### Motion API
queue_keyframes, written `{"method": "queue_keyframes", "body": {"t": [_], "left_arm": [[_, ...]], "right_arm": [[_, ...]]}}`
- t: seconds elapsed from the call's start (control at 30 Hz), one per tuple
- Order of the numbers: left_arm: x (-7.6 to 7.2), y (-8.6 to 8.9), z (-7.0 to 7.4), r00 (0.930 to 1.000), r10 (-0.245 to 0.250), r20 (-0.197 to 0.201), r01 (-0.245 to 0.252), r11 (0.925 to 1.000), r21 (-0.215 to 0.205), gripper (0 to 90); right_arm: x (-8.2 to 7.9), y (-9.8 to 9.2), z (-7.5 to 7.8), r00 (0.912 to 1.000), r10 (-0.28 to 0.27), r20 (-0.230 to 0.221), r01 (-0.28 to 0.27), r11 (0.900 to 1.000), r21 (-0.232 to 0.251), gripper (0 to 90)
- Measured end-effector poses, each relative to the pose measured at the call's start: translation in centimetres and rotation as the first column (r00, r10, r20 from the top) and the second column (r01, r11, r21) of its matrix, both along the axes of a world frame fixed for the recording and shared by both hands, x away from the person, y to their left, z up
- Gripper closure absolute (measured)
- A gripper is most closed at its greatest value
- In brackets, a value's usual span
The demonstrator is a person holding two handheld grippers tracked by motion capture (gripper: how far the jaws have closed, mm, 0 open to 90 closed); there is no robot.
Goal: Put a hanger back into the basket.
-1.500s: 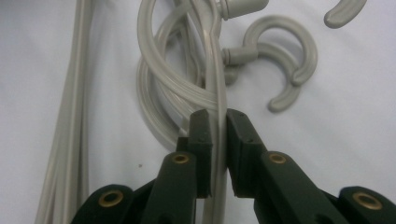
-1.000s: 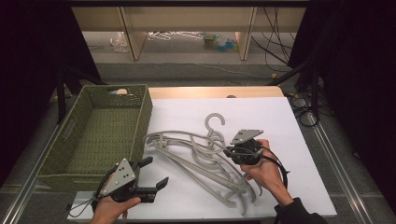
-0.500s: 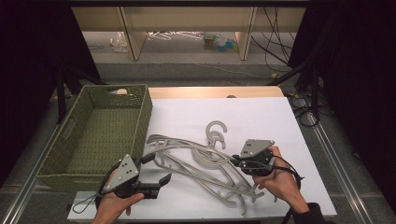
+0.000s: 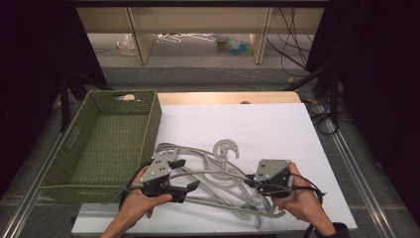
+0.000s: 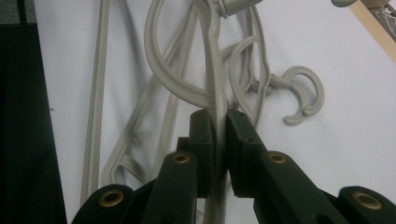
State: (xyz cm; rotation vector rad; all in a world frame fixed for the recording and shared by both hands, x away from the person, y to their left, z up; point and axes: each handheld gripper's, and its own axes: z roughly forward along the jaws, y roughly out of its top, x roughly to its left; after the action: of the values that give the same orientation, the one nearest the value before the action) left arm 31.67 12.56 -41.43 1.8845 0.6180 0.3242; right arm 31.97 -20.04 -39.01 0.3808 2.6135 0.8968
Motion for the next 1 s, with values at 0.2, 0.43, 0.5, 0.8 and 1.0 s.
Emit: {"method": "queue_keyframes", "body": {"t": [0.2, 0.43, 0.5, 0.8, 1.0], "left_arm": [[0.6, -1.3, -0.1, 0.9973, -0.06, -0.041, 0.063, 0.9957, 0.067, 29.6], [1.3, -2.7, 0.1, 0.9916, -0.108, -0.071, 0.116, 0.9865, 0.116, 38.1], [1.6, -3.2, 0.0, 0.9886, -0.126, -0.082, 0.135, 0.9836, 0.119, 41.3], [1.7, -4.5, -0.2, 0.9744, -0.201, -0.101, 0.216, 0.9609, 0.173, 58.8], [1.7, -4.7, -0.2, 0.9648, -0.248, -0.087, 0.262, 0.9371, 0.231, 70.2]], "right_arm": [[-0.3, 0.4, 0.0, 0.9997, 0.026, 0.0, -0.026, 1.0, -0.013, 82.0], [-0.6, 1.0, -0.1, 0.9984, 0.056, -0.006, -0.056, 0.998, -0.017, 82.0], [-0.7, 1.1, -0.1, 0.9978, 0.066, -0.005, -0.066, 0.998, -0.024, 82.0], [-0.9, 1.4, 0.1, 0.9968, 0.079, -0.009, -0.079, 0.996, -0.028, 81.9], [-1.0, 1.5, -0.1, 0.9945, 0.105, 0.003, -0.105, 0.994, -0.037, 81.9]]}}
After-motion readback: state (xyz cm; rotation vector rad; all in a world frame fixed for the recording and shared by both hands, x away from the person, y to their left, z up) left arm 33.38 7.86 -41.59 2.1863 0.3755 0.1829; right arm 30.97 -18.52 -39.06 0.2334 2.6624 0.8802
